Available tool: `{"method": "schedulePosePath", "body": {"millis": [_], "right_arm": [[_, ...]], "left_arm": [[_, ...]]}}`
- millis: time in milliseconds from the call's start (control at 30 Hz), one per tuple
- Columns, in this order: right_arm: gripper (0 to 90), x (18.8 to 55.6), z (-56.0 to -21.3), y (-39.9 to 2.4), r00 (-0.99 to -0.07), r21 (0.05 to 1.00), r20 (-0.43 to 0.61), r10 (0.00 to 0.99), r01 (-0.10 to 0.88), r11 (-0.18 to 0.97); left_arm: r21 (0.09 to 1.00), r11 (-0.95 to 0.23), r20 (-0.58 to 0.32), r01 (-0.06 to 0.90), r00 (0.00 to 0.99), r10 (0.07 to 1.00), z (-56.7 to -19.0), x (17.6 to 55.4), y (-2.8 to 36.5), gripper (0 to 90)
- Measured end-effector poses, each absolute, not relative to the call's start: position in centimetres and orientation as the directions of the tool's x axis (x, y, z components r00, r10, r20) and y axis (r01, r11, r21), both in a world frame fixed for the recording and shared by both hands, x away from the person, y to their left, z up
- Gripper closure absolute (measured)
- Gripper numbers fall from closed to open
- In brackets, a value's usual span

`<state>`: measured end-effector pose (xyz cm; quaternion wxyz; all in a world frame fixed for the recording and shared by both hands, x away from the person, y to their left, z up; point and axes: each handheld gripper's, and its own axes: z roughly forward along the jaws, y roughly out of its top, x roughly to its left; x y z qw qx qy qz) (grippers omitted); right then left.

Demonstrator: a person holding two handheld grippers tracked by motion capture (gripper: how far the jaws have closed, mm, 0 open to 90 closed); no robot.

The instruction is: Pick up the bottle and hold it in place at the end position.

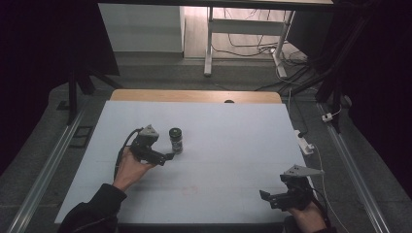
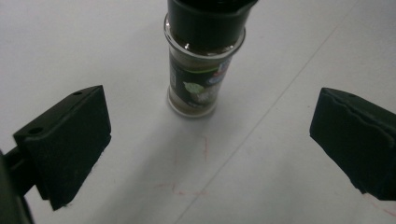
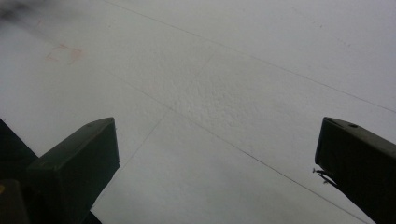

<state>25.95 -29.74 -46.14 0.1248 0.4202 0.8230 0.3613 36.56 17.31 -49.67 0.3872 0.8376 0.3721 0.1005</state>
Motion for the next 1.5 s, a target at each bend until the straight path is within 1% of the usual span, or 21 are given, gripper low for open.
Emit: {"method": "schedulePosePath", "body": {"millis": [367,467,567,667,833,967,1000,1100,1367,1500], "right_arm": [[0.0,25.9,-46.2,-29.7,-0.618,0.699,0.1,0.78,0.601,0.387],[0.0,25.9,-46.2,-29.8,-0.619,0.7,0.101,0.779,0.601,0.387],[0.0,25.9,-46.2,-29.8,-0.619,0.7,0.101,0.779,0.6,0.387],[0.0,25.9,-46.2,-29.8,-0.62,0.699,0.1,0.778,0.6,0.389],[0.0,25.9,-46.2,-29.7,-0.621,0.699,0.099,0.777,0.6,0.39],[0.0,25.9,-46.2,-29.7,-0.621,0.699,0.099,0.777,0.6,0.39],[0.0,25.9,-46.2,-29.7,-0.622,0.699,0.099,0.777,0.599,0.391],[0.0,25.9,-46.2,-29.7,-0.621,0.698,0.099,0.778,0.6,0.39],[0.0,25.9,-46.2,-29.7,-0.622,0.698,0.098,0.777,0.599,0.392],[0.0,25.9,-46.2,-29.7,-0.623,0.698,0.097,0.776,0.599,0.392]], "left_arm": [[0.714,-0.45,-0.096,0.536,0.712,0.695,-51.3,39.1,15.9,0.1],[0.712,-0.458,-0.084,0.532,0.713,0.696,-51.6,39.5,15.7,2.6],[0.719,-0.46,-0.087,0.521,0.724,0.685,-51.7,39.8,15.8,7.3],[0.725,-0.465,-0.088,0.508,0.737,0.67,-51.8,40.0,15.9,14.8],[0.73,-0.473,-0.086,0.492,0.754,0.651,-52.0,40.2,15.9,29.7],[0.734,-0.484,-0.084,0.477,0.77,0.632,-51.9,40.3,15.8,40.0],[0.735,-0.487,-0.084,0.471,0.777,0.624,-51.9,40.3,15.8,41.4],[0.738,-0.498,-0.081,0.456,0.792,0.606,-51.9,40.2,15.6,51.3],[0.732,-0.511,-0.048,0.451,0.782,0.622,-51.7,39.9,15.3,53.7],[0.73,-0.501,-0.056,0.464,0.772,0.634,-51.7,40.0,15.2,54.0]]}}
